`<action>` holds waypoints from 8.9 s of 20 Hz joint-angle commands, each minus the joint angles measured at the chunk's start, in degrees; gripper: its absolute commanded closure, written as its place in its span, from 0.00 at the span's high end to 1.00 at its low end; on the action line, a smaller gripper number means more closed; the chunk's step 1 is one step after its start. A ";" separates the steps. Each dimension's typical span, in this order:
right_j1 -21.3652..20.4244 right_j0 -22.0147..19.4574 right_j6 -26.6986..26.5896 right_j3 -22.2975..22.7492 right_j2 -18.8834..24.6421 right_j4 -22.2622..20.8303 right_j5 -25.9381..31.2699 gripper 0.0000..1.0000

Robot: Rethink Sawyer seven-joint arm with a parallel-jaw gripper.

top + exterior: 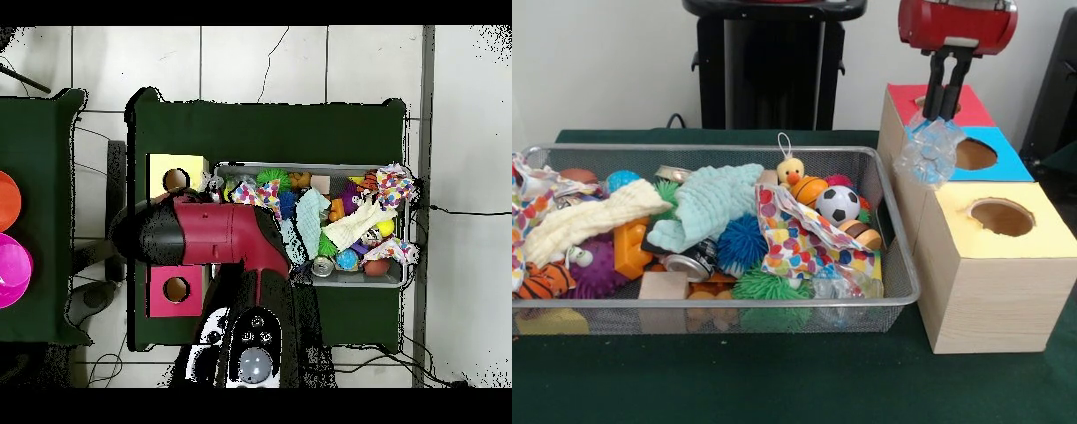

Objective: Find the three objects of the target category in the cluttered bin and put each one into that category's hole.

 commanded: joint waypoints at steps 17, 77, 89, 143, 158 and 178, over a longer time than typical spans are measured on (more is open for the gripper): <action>2.42 6.10 17.75 10.84 -3.57 5.02 -7.51 0.00; 4.65 13.95 15.80 13.37 -9.19 8.96 -13.91 0.00; 5.57 13.86 15.92 13.84 -9.17 8.81 -15.84 0.00; 9.35 16.34 15.78 16.15 -11.05 10.26 -21.29 0.00; 12.14 17.98 16.34 15.16 -12.05 11.25 -22.12 0.00; 13.96 17.13 15.22 14.99 -10.95 13.65 -23.63 1.00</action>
